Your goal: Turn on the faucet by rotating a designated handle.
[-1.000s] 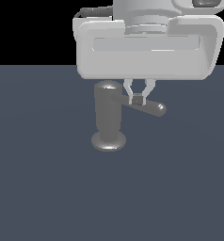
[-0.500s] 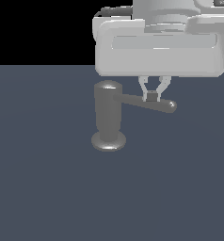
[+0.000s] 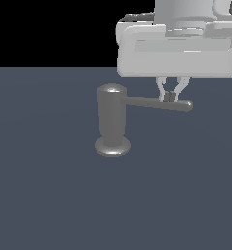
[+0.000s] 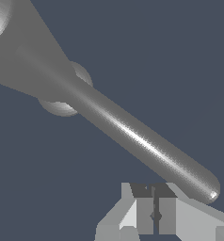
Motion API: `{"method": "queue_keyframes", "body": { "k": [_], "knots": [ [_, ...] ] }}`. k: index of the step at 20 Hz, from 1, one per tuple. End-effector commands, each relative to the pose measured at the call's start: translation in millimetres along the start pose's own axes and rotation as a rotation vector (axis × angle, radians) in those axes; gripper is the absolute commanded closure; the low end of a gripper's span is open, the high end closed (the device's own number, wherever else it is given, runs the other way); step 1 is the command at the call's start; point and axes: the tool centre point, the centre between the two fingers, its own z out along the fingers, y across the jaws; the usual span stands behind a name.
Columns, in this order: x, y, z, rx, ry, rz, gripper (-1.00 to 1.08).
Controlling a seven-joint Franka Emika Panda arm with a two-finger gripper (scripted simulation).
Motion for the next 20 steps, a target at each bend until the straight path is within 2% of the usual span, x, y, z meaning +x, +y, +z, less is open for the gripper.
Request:
{"method": "queue_keyframes", "body": {
  "k": [1,20],
  "knots": [
    [6.8,3.3,6.5,0.000,-0.011,-0.006,1.08],
    [56.0,48.8,16.4,0.001,-0.032,0.005,1.08]
  ]
}}
